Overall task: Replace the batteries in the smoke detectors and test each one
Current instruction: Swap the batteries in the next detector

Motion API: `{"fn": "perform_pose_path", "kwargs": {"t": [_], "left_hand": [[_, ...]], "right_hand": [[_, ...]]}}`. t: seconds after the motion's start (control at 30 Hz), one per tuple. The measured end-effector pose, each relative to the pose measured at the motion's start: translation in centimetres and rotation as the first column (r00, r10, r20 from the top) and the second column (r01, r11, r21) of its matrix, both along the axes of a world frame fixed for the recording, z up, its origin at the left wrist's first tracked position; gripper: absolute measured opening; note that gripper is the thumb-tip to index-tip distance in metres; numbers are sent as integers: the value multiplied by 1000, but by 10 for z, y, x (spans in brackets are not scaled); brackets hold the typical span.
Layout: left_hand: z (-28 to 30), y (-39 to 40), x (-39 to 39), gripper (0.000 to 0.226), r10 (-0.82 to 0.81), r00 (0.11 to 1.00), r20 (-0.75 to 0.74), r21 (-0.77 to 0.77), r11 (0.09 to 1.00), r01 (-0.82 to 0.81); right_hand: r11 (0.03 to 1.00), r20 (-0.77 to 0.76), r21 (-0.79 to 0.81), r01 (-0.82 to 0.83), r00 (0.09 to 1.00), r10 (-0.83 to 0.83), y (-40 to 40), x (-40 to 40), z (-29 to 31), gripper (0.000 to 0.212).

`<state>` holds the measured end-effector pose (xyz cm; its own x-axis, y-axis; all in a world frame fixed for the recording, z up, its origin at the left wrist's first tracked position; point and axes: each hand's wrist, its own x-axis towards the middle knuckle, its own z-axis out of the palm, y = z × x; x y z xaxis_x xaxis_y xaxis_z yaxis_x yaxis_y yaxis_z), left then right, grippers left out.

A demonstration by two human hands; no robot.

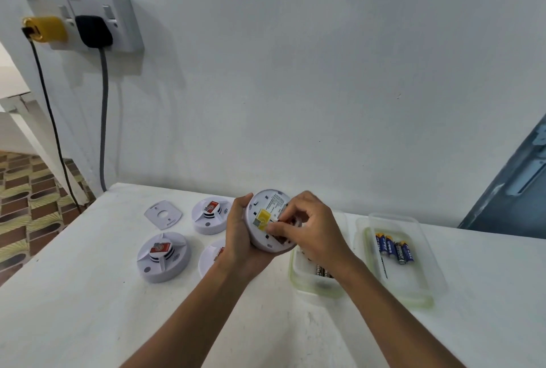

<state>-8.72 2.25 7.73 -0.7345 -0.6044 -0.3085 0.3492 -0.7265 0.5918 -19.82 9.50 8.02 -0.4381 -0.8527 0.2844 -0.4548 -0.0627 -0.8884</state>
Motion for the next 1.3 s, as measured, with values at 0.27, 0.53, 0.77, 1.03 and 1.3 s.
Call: {"fn": "perform_pose_path", "kwargs": {"t": [0.27,0.53,0.77,1.03,1.3], "left_hand": [[19,4,0,56,-85,996,-18,-13,996,84],[22,3,2,57,-37,999,-20,15,999,38],[20,1,4,53,-10,1000,10,20,1000,10],[31,5,3,47,-90,996,13,-128,988,91],[34,-6,16,49,-196,976,98,-108,973,206]], "right_hand": [[996,321,-80,35,947,-8,5,3,0,70],[889,-344,-438,134,889,-303,6,9,-22,40],[916,-162,-377,138,964,-212,14,15,-26,32],[965,672,-184,185,740,-14,16,30,-23,81],[989,639,-146,2,764,92,23,20,8,41]]}}
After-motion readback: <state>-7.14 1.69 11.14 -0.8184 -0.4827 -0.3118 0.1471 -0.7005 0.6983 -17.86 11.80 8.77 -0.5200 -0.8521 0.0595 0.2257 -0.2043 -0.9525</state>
